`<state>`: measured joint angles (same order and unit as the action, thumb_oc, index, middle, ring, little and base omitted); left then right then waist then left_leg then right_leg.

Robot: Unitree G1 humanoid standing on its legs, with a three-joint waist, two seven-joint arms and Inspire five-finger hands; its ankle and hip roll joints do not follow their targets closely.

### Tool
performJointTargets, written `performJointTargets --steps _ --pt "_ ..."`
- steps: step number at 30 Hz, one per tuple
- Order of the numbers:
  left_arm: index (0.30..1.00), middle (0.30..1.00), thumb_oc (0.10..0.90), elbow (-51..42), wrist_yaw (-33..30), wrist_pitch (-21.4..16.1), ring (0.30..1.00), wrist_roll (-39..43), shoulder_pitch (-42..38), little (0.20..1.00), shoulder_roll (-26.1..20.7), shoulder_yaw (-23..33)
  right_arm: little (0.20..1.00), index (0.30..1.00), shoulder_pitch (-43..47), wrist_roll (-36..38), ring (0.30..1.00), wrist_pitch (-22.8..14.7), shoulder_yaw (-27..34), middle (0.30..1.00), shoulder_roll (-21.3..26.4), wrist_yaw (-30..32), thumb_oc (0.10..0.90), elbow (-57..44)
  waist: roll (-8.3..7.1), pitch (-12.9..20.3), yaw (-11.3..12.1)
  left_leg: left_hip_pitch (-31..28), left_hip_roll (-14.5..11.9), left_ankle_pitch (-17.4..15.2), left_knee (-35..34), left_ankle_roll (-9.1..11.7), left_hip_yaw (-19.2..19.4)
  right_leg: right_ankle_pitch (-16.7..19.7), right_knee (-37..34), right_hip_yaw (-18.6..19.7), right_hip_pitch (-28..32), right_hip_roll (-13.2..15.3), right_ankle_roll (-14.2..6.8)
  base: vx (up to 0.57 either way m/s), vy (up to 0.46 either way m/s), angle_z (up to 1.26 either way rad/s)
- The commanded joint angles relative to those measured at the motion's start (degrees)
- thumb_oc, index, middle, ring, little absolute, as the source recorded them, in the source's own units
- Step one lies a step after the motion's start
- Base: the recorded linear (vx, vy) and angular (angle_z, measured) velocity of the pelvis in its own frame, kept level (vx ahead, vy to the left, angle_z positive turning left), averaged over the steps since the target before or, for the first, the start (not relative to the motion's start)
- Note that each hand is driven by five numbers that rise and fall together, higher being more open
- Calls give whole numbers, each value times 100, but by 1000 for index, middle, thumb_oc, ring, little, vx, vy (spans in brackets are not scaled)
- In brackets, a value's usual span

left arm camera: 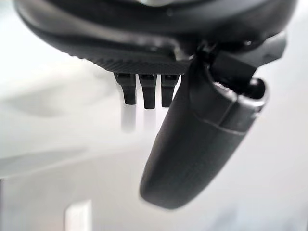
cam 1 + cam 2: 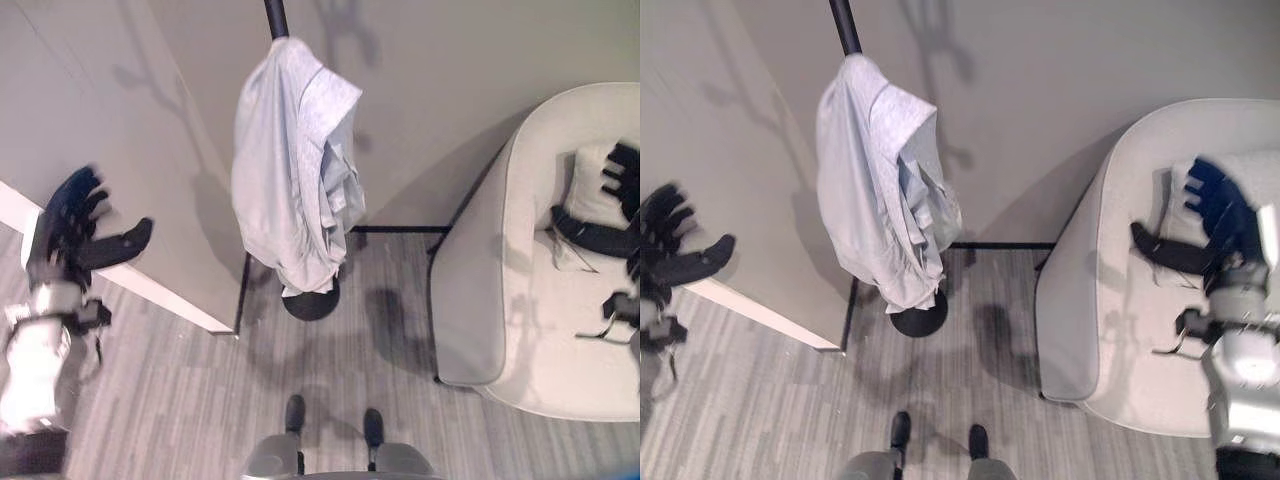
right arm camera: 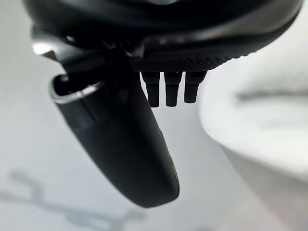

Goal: Hang the clothes on the sofa on the clothes rack.

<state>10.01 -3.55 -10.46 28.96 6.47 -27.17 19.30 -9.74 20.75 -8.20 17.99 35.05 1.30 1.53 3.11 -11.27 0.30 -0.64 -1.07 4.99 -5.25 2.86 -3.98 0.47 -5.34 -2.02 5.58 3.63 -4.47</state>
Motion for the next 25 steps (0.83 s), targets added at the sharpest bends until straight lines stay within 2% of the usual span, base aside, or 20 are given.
performJointTargets --steps 1,3,4,5,7,10,11,12,15,17,25 --pt "900 900 800 836 -187 -44 900 146 494 900 -479 504 900 900 -177 -260 900 -343 -126 900 -60 -567 800 -98 -461 789 299 -105 205 -720 25 -264 -104 -276 34 -392 40 211 -216 -37 -37 28" --pt "900 900 800 1644 -50 46 900 165 579 900 233 -86 900 900 -313 62 900 -407 -715 900 -770 -666 800 181 -447 806 288 -126 193 -677 25 -258 -77 -273 34 -443 72 203 -178 -78 -25 20" --pt "900 900 800 1902 -29 58 900 295 529 900 427 -226 900 900 -366 73 900 -386 -904 900 -883 -691 800 292 -450 816 280 -127 188 -667 25 -256 -79 -278 34 -459 85 201 -169 -73 -18 15" --pt "900 900 800 1913 -25 50 900 300 525 900 425 -229 900 900 -364 74 900 -391 -906 900 -881 -691 800 298 -449 816 276 -128 188 -668 25 -255 -82 -280 34 -462 87 201 -169 -55 -17 10" --pt "900 900 800 2745 -90 26 900 146 352 900 775 -670 900 900 -331 -103 900 -369 -1490 900 -1163 -538 800 1068 -463 841 268 -138 186 -621 25 -236 -97 -273 34 -517 129 195 -135 -60 -19 14" --pt "900 900 800 3472 -176 3 900 -226 150 900 848 -958 900 900 -207 -454 900 -341 -1856 900 -1283 -178 800 2082 -482 875 269 -156 182 -601 25 -224 -102 -269 34 -560 148 185 -122 -22 -14 24" --pt "900 900 800 3478 -175 -1 900 -225 145 900 847 -957 900 900 -197 -452 900 -349 -1860 900 -1284 -177 800 2094 -483 871 267 -157 182 -602 25 -224 -103 -270 34 -561 149 185 -122 -10 -22 14" --pt "900 900 800 3933 -220 -3 900 -328 22 900 898 -1052 900 900 -170 -601 900 -294 -1992 900 -1380 2 800 2555 -501 895 268 -169 177 -605 25 -216 -114 -269 34 -598 168 181 -108 4 -28 11" --pt "900 900 800 4111 -223 -2 900 -296 -60 900 935 -1139 900 900 -150 -634 900 -233 -2060 900 -1409 99 800 2928 -520 908 271 -183 174 -602 25 -213 -133 -287 47 -614 193 171 -95 3 -15 4" --pt "900 900 800 4033 -249 -41 900 -207 -190 900 943 -1294 900 900 12 -538 900 -172 -2166 900 -1452 238 800 3532 -543 926 278 -228 171 -619 25 -206 -161 -300 78 -666 230 171 -88 3 -8 2" --pt "900 900 800 3696 -305 -136 900 -22 -452 900 917 -1484 900 900 182 -473 900 3 -2417 900 -1635 289 800 4476 -519 940 247 -293 174 -654 25 -202 -144 -310 94 -702 273 171 -92 7 -3 3"
